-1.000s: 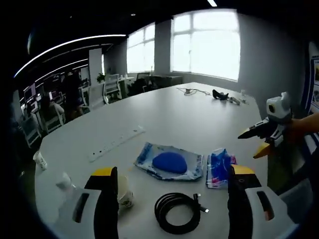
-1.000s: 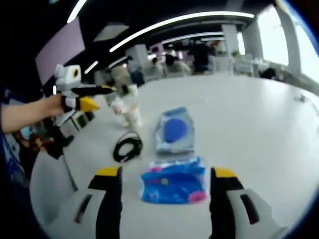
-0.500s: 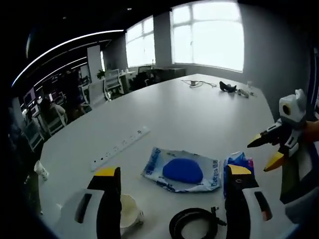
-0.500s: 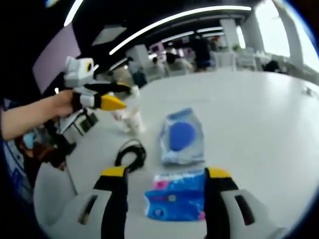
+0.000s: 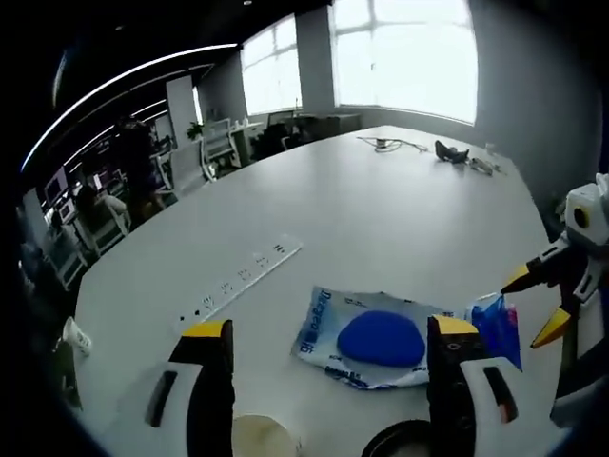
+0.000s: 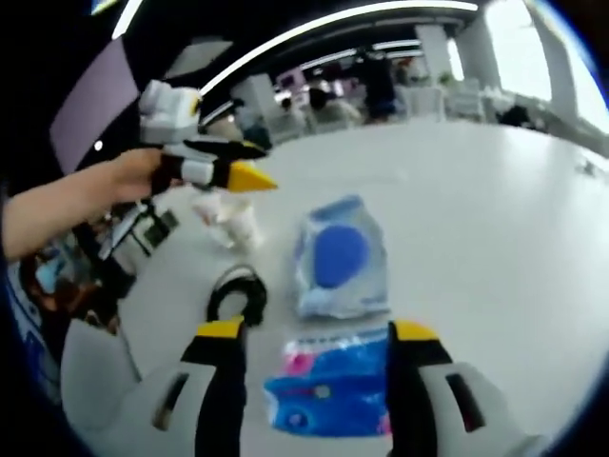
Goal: Arrange the tabletop items into an orderly group along one side of the table until the central work area is clear of visible clutter.
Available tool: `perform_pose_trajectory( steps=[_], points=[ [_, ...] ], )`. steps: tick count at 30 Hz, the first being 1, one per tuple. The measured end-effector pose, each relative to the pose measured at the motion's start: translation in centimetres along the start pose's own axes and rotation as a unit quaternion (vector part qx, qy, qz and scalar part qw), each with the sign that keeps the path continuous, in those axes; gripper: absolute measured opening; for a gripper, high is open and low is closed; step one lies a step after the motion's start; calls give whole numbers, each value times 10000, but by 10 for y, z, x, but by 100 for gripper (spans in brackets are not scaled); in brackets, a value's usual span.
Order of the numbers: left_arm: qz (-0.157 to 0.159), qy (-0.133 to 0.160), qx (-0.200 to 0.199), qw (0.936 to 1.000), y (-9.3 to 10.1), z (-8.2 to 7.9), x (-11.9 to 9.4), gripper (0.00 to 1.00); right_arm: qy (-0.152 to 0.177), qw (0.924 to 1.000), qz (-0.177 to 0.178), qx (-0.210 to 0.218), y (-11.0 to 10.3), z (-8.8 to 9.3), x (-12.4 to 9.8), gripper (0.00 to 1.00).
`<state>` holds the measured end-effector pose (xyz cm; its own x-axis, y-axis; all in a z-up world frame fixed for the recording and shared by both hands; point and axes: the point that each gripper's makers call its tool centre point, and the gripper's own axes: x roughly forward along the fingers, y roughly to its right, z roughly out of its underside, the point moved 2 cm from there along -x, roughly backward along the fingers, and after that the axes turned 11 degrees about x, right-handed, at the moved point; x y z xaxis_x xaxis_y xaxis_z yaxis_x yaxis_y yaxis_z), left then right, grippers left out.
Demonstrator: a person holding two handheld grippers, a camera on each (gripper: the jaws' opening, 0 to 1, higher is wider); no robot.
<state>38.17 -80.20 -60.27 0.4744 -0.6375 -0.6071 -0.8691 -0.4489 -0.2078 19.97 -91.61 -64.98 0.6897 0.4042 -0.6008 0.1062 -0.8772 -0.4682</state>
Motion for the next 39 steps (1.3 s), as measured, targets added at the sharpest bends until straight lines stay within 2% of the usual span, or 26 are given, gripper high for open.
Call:
perform_pose_trajectory(
  steps=[2, 5, 11, 14, 19, 22, 27, 32, 35, 39],
  points=[
    [62, -134, 60, 9999, -1, 3, 9, 81, 1, 9999, 164, 43, 3, -3, 2, 50],
    [102, -319, 117, 9994, -5, 7, 20, 80, 31, 9980, 152, 620, -1, -5, 8, 50],
    [173, -459, 159, 9987, -11, 9, 36, 79, 68, 9975, 242, 659, -8, -7, 19, 39],
    [219, -545, 226, 9980, -13, 12, 44, 79, -15, 9948, 161, 1003, -12, -2, 28, 38],
    [368, -781, 438, 9953, -13, 20, 57, 79, 47, 9915, 248, 1278, -11, -2, 37, 38],
    [430, -818, 453, 9947, -14, 21, 63, 78, 42, 9864, 169, 1633, -9, 0, 44, 36],
    [530, -943, 553, 9926, -14, 26, 71, 78, 42, 9788, 281, 2029, 2, 4, 53, 34],
    [667, -1116, 663, 9893, -11, 34, 80, 76, -1, 9611, 201, 2755, 3, 10, 65, 33],
    [716, -1139, 697, 9885, -10, 35, 83, 73, 53, 9610, 285, 2750, 5, 9, 65, 32],
    [781, -1213, 592, 9878, -9, 39, 87, 71, -3, 9565, 359, 2896, 8, 13, 69, 32]
  ],
)
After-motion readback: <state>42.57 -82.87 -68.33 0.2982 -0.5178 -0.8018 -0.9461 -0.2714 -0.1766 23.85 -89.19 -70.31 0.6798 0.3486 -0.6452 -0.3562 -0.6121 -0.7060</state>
